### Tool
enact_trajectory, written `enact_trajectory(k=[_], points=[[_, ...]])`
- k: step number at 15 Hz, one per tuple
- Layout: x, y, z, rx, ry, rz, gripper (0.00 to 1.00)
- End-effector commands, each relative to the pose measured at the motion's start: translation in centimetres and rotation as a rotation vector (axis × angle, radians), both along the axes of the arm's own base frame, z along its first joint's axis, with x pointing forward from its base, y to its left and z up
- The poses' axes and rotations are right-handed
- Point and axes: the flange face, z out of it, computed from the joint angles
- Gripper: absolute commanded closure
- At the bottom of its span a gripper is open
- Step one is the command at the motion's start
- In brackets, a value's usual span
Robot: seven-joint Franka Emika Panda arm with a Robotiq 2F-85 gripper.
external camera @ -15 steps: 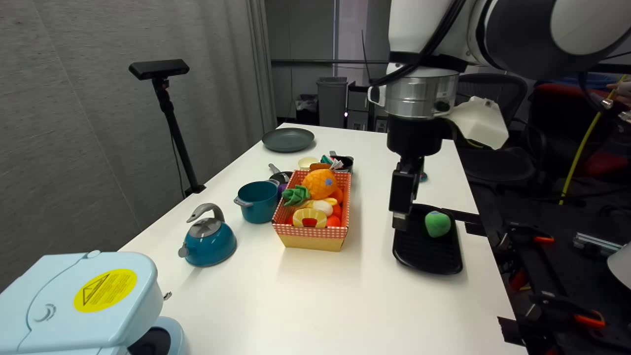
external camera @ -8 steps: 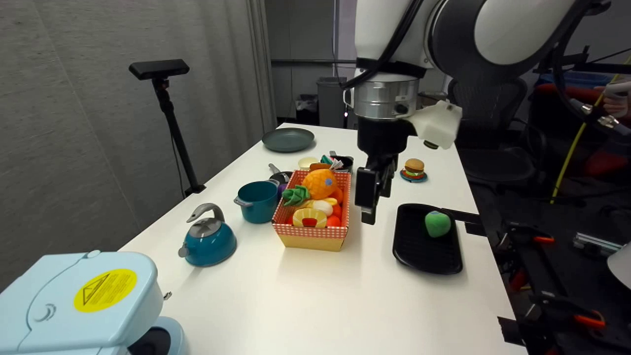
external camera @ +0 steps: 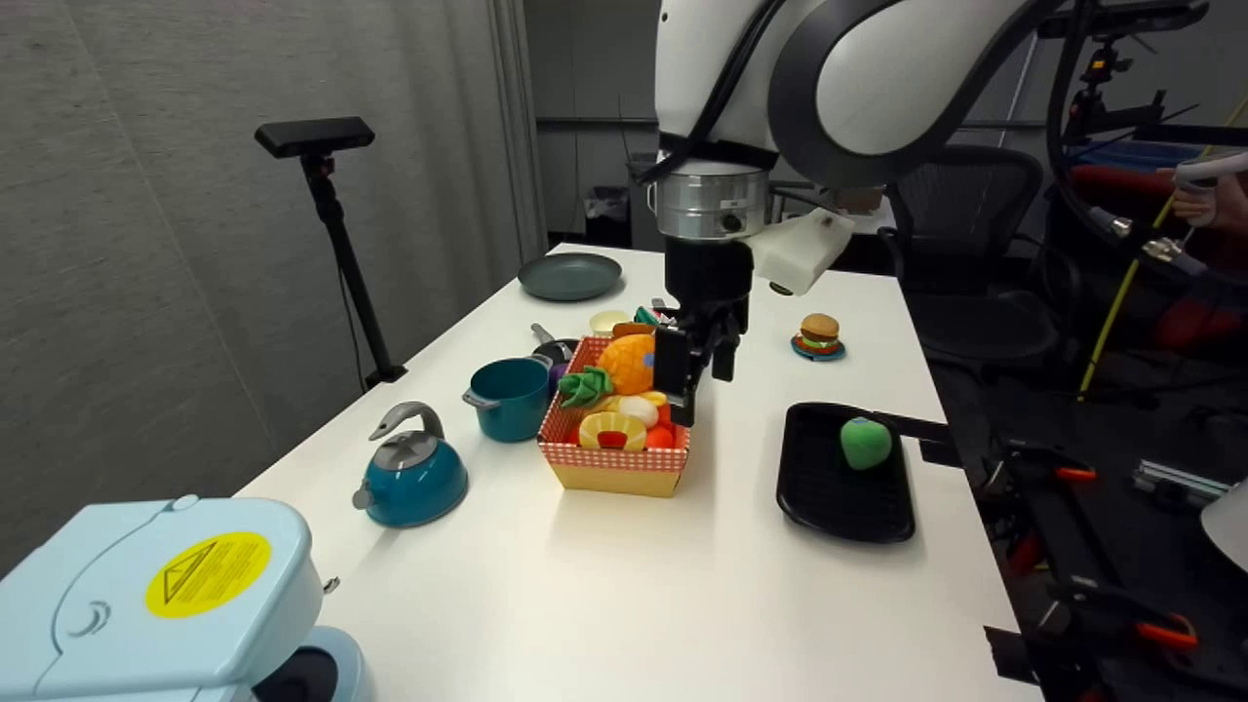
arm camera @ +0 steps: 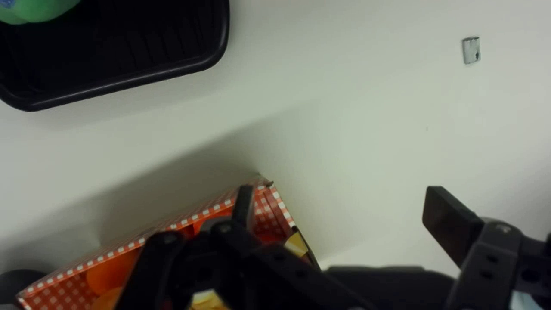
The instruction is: Take the fruit in the basket and put it on the tray
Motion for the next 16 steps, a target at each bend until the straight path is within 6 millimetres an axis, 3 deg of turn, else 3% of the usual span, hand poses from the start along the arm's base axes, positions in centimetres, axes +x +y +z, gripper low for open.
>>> enact_trajectory(k=[1, 9, 16], points=[[2.8, -2.1, -0.1, -0.022, -0.011, -0.028, 0.0], [6.9, -5.4, -0.7, -0.04, -0.039, -0.086, 0.0], [9.4, -7.0, -1.6, -0.052, -0.055, -0.117, 0.0]])
